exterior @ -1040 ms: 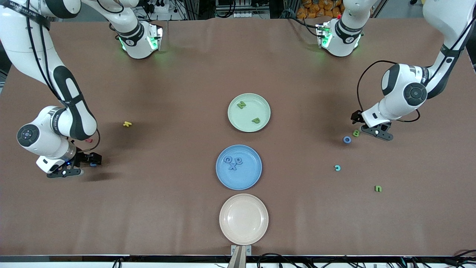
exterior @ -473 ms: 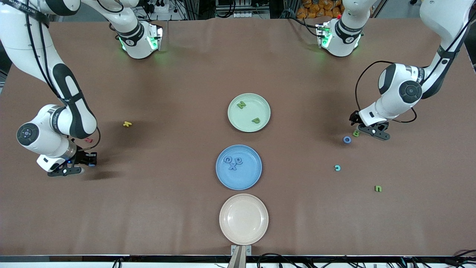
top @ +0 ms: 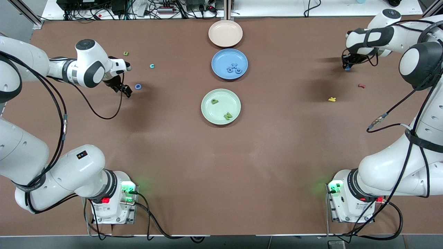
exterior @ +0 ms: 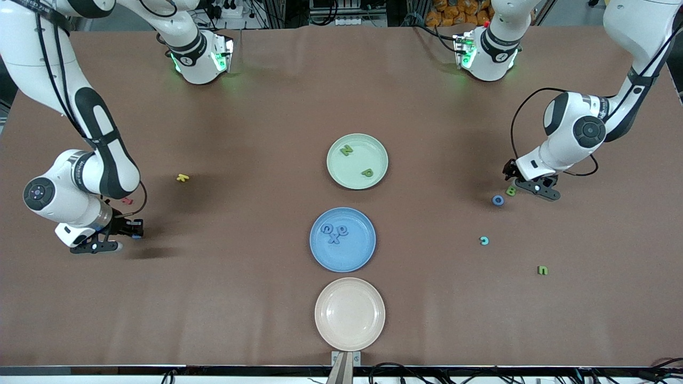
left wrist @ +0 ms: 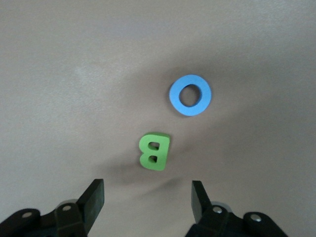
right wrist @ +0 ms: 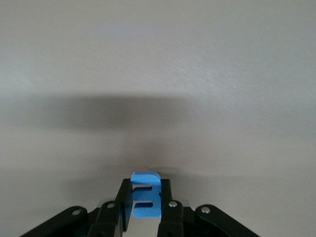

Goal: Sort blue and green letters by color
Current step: 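Carry the blue m to the blue plate while the left gripper grasps B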

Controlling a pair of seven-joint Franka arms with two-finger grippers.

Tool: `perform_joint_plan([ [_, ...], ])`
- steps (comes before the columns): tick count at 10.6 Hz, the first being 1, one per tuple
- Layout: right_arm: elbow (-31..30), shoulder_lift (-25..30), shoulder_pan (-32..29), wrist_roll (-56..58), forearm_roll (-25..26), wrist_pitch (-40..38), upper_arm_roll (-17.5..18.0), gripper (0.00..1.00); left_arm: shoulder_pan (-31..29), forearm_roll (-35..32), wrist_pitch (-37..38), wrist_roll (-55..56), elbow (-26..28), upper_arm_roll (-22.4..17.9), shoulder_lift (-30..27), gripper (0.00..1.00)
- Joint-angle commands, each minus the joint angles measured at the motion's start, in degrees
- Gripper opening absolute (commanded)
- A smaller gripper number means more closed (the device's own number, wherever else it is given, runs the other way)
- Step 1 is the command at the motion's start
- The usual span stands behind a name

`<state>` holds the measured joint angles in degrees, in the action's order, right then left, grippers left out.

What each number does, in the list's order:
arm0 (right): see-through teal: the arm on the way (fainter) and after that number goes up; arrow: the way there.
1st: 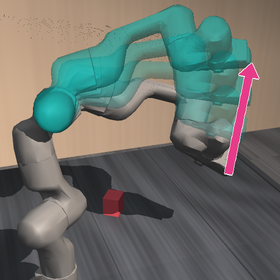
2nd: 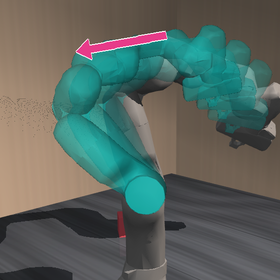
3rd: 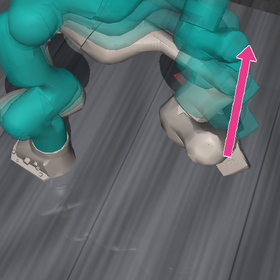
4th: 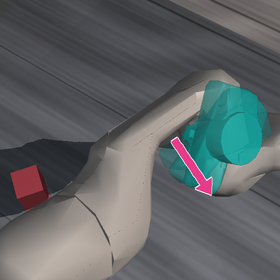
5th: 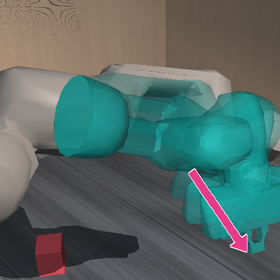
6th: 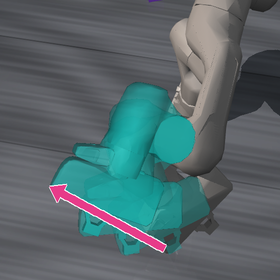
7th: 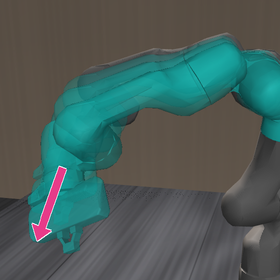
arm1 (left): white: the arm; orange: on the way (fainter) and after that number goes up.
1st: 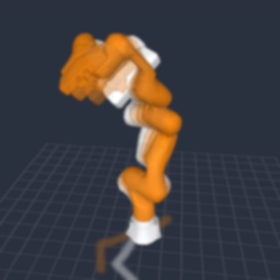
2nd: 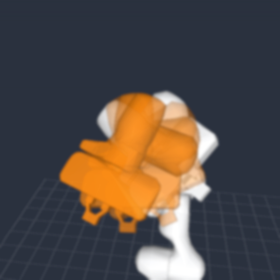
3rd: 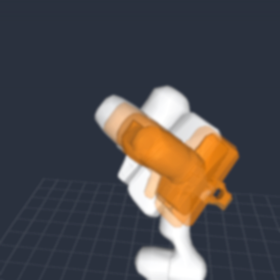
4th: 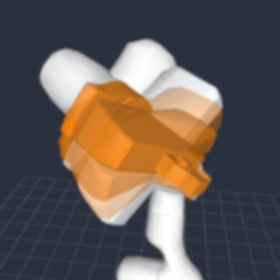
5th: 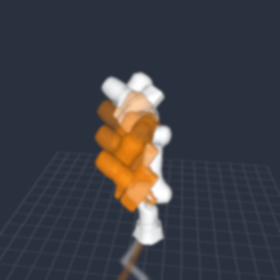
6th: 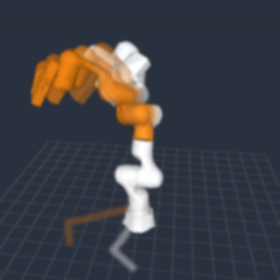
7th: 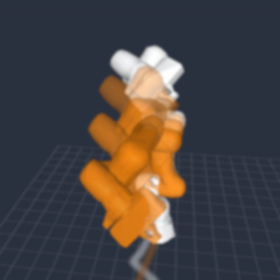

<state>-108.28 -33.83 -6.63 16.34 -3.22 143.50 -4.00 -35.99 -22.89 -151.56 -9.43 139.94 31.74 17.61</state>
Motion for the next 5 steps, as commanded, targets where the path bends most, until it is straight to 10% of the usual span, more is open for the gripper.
perform_joint_plan([
  [1, 0.44, 2.19, 4.06, -5.87, -5.63, -2.44, 0.57, 0.16, 2.06, -1.28, -2.68, -0.15, 0.25, -2.12, 1.45, 0.79],
  [5, 3.41, 1.76, 13.2, -17.97, -11.99, -2.09, 0.57, 0.16, 3.03, -1.28, -3.83, -0.15, -0.01, -3.09, 2.25, 0.69],
])
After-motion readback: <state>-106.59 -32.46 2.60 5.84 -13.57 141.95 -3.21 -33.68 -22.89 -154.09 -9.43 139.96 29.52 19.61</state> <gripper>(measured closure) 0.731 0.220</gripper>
